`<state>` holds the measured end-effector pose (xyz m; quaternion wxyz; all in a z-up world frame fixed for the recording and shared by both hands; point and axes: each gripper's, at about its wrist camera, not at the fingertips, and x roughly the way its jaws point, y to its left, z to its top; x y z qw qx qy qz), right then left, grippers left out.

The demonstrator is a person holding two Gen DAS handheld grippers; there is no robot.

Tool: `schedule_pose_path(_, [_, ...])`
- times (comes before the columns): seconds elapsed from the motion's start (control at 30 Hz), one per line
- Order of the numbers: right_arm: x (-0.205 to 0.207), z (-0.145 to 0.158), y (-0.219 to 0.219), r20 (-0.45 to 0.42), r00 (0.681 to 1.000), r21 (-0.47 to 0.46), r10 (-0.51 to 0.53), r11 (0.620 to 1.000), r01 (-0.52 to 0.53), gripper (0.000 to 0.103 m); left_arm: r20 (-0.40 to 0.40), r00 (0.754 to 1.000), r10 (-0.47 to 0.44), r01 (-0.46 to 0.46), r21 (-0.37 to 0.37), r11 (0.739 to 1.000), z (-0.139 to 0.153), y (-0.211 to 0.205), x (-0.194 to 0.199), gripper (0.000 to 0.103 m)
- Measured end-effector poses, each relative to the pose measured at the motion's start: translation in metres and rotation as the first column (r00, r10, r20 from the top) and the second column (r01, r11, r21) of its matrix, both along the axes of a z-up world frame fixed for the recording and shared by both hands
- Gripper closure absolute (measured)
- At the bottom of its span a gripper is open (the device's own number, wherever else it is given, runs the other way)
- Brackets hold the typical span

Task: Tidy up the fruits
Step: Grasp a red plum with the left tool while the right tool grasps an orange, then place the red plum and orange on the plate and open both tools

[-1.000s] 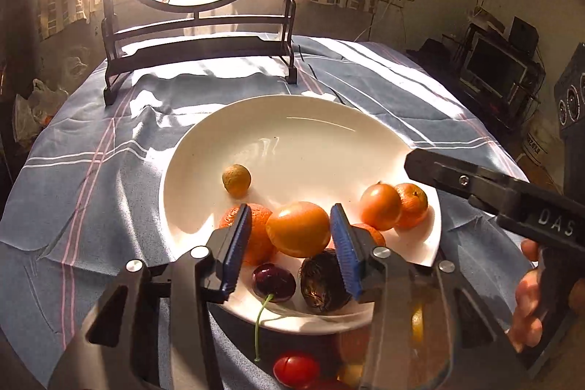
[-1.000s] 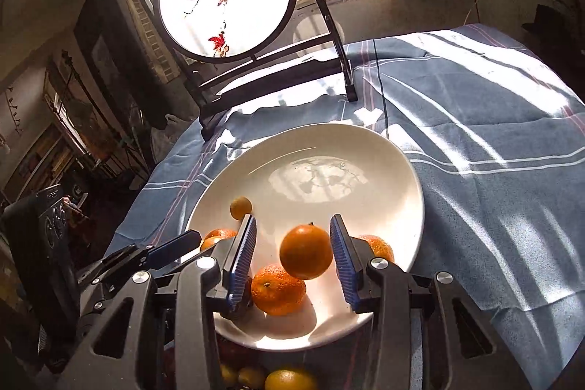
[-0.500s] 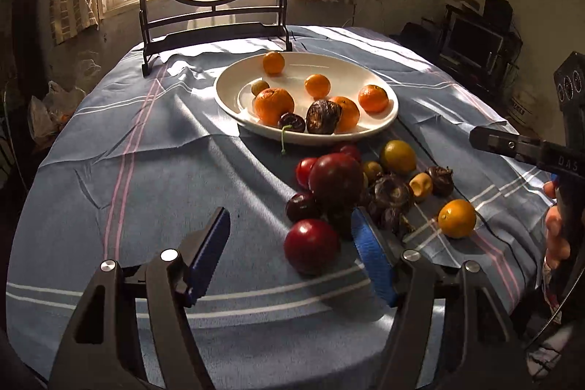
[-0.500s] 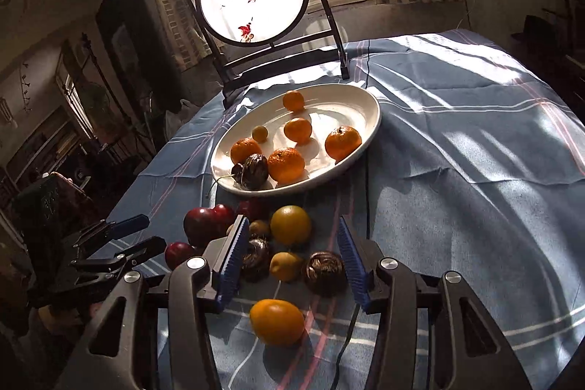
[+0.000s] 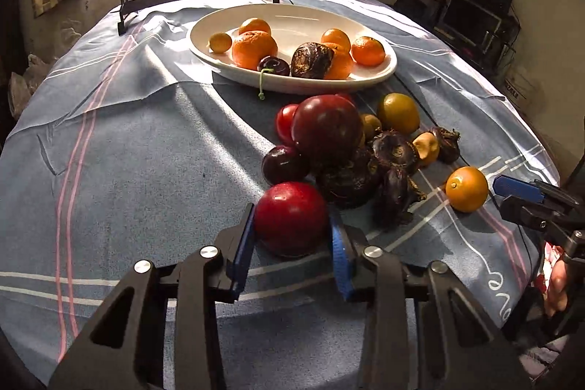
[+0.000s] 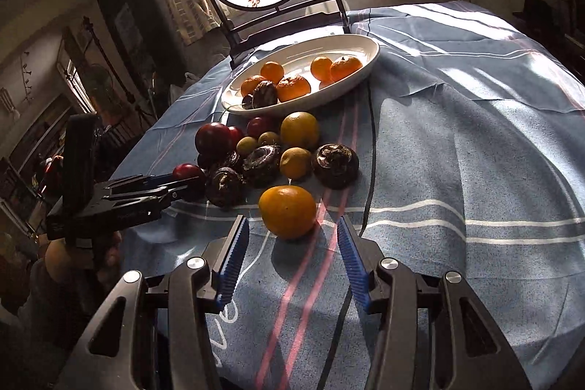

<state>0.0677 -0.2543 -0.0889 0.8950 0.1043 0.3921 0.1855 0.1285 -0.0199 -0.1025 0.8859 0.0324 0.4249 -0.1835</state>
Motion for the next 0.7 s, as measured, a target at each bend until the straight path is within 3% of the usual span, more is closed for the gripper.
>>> schedule_pose_path(0.27, [0.020,-0.004,0.019,-0.011,1.000,-0.065,-0.009,0.998,0.009,0.053,0.179,0.984,0.023,-0.015,-0.047,0.999,0.013,0.005,-0.029,0.067])
schedule_pose_path(0.37, [0.026,-0.006,0.023,-0.021,1.000,-0.071,-0.016,0.997,0.014,0.053,0.186,0.982,0.026,-0.014,-0.066,0.998,0.014,0.007,-0.030,0.067])
schedule_pose_path(0.43, [0.025,-0.006,0.024,-0.014,1.000,-0.075,-0.016,0.997,0.015,0.063,0.186,0.982,0.026,-0.014,-0.070,0.997,0.015,0.007,-0.030,0.067])
schedule_pose_path(0.7, [0.016,0.011,0.004,0.020,1.000,0.045,-0.017,0.999,0.016,0.063,0.221,0.974,0.043,-0.016,-0.122,0.992,0.020,0.017,-0.037,0.067])
